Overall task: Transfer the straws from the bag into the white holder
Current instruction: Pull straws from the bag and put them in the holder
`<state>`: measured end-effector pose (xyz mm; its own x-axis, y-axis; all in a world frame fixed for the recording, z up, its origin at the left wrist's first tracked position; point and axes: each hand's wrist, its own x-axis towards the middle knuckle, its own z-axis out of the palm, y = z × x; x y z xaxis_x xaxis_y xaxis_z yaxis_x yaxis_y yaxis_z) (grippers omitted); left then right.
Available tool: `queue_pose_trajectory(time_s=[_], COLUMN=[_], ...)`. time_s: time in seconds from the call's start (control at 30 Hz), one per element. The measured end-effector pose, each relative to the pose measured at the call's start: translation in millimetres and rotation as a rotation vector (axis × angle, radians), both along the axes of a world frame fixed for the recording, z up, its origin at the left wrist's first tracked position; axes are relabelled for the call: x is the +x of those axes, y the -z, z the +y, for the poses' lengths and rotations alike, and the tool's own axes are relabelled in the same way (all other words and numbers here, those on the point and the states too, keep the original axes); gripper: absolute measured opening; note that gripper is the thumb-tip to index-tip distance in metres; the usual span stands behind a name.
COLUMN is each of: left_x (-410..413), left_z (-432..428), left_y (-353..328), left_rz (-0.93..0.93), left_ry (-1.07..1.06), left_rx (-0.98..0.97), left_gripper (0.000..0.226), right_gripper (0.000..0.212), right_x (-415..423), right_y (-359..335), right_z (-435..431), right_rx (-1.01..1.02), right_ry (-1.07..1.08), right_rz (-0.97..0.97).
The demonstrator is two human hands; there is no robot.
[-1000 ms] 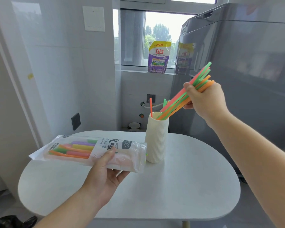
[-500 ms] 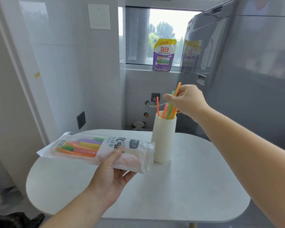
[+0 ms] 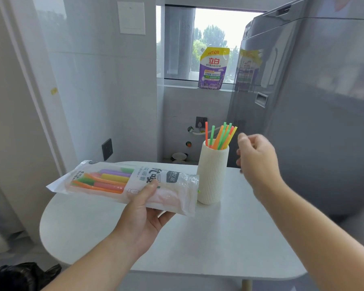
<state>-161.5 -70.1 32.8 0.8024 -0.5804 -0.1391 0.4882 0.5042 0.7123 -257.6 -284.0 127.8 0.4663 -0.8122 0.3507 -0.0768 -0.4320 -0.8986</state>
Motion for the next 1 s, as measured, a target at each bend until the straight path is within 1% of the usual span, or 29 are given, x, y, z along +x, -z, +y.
queue_pose_trajectory(time_s=[0.07,0.13,0.2,0.23,0.3,0.4,0.5,0.57,0.67,0.73,0.77,0.83,0.9,1.0], left_x=[-1.3,-3.9,-8.0,-11.0,-15.4,-20.0,-20.8,-20.3,-15.0,-10.2,-8.0,-5.0,-3.3,-4.3], left_z=[0.9,0.9,-0.2,-1.0,-1.6,-3.1,-2.2,-0.5,0.9,2.1,2.7,3.4,3.4,1.8], left_y=[-2.7,-4.6,-4.7,-5.1,-5.9,-5.1,-4.5,-5.2,-4.2,-3.5,-3.2,-2.5,-1.1,0.8], left_rz=[-0.044,-0.106,-0.184,-0.229,-0.309,-0.408,-0.436,-0.422,-0.332,-0.231,-0.183,-0.108,-0.062,-0.024], left_ry=[-0.003,0.002,0.011,0.015,0.012,0.001,-0.009,-0.011,-0.036,-0.051,-0.049,-0.043,-0.039,-0.013], left_rx=[0.014,0.043,0.088,0.115,0.156,0.213,0.244,0.237,0.220,0.198,0.180,0.147,0.128,0.101], left_gripper=[0.060,0.051,0.041,0.041,0.049,0.038,0.036,0.040,0.039,0.038,0.037,0.036,0.035,0.035], right_gripper=[0.036,0.046,0.057,0.060,0.061,0.054,0.046,0.040,0.033,0.030,0.030,0.031,0.033,0.032], right_x=[-8.6,-13.0,-15.2,-16.1,-14.4,-10.4,-8.6,-9.0,-9.4,-11.1,-12.5,-14.8,-15.5,-14.6], right_y=[28.5,52.0,68.7,74.4,80.4,83.0,83.0,84.7,82.5,83.3,83.5,81.9,79.3,75.6], right_z=[19.9,38.8,55.3,61.2,69.5,75.4,79.1,78.4,76.9,74.3,72.9,69.3,64.4,58.8], right_rx=[0.219,0.547,0.908,1.049,1.225,1.340,1.323,1.211,0.942,0.705,0.593,0.445,0.376,0.363], right_ry=[-0.088,-0.175,-0.262,-0.299,-0.336,-0.305,-0.269,-0.262,-0.247,-0.239,-0.240,-0.244,-0.244,-0.255], right_rz=[0.059,0.102,0.061,0.014,-0.087,-0.205,-0.215,-0.162,0.004,0.123,0.155,0.162,0.143,0.135])
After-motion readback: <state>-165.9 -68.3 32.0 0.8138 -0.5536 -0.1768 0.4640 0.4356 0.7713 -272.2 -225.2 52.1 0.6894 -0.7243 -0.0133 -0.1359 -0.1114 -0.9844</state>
